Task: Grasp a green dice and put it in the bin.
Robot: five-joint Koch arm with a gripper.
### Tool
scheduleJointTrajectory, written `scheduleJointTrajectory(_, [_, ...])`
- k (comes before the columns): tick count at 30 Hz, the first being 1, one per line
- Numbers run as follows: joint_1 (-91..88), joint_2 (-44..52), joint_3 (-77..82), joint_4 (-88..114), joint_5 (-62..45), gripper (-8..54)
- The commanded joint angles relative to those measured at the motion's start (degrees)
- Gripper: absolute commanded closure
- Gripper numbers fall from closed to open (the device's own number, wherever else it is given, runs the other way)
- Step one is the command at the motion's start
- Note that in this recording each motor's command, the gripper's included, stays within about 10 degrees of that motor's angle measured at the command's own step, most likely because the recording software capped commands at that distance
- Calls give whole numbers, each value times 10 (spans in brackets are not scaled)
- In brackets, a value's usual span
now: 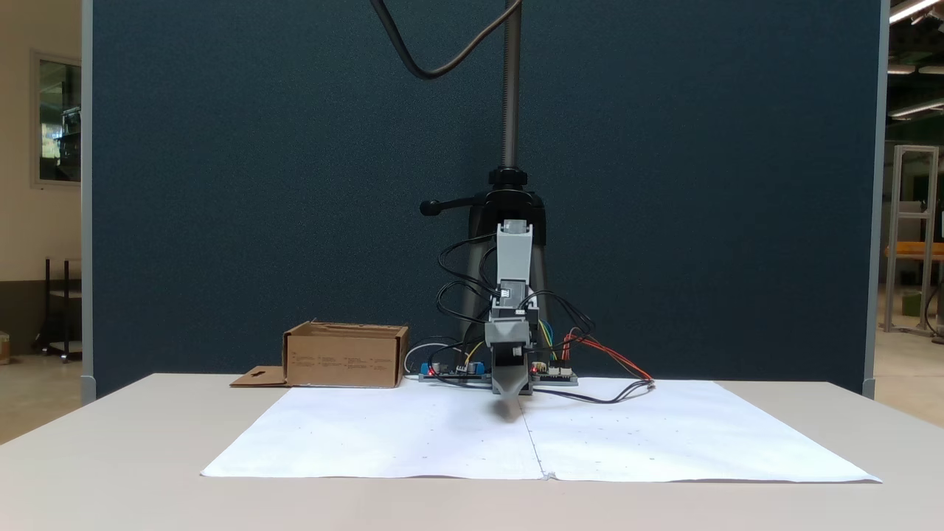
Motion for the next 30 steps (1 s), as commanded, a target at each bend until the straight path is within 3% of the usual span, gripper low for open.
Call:
scheduleJointTrajectory(1, [7,63,37,-97,-33,17])
scheduleJointTrajectory(6, [5,63,140,-185,-33,18])
scheduleJointTrajectory(30, [-54,63,146,-189,-62,11])
